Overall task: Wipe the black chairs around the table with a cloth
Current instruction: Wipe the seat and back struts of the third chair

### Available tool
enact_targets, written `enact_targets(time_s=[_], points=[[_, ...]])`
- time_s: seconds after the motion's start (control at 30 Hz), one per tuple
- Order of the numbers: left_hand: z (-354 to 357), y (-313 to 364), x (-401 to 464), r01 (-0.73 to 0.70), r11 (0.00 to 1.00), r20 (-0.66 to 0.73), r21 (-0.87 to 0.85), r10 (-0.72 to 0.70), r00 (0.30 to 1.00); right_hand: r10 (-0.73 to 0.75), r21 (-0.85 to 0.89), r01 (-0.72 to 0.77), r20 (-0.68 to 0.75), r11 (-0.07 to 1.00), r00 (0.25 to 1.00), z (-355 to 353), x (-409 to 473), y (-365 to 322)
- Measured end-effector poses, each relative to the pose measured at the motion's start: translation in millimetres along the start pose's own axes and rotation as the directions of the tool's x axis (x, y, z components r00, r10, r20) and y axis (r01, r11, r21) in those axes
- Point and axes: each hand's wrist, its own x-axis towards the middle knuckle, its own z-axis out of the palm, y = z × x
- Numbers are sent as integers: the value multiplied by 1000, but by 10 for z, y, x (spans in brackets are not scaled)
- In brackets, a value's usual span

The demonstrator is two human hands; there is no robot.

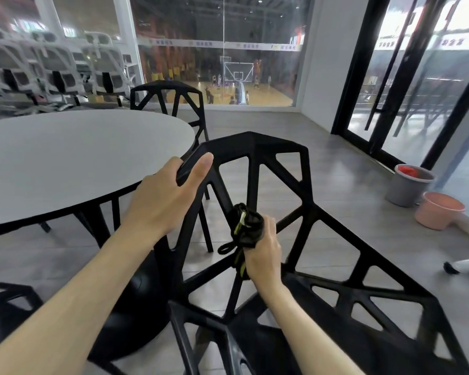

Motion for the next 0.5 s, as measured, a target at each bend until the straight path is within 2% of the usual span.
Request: enact_targets(time_s=[0.1, 0.2, 0.3, 0.4, 0.5], points=[[-3, 0, -8, 1, 1000, 11, -3, -1, 1000, -9, 113, 14, -45, 993, 999, -51, 263, -245], [7, -16, 0, -7, 1000, 12, 1, 7, 1000, -9, 253, 59, -197, 966, 980, -124, 710, -518], [18, -52, 32, -3, 1000, 9, 2, 3, 1000, 7, 272, 71, -275, 960, 961, -93, 860, -546], [32, -66, 50, -9, 1000, -3, 15, 9, 1000, 81, 301, -10, -226, 954, 971, 1, 490, -268], [36, -55, 44, -8, 1000, -5, 11, 8, 1000, 146, 262, -125, -62, 957, 987, 40, -156, 152]])
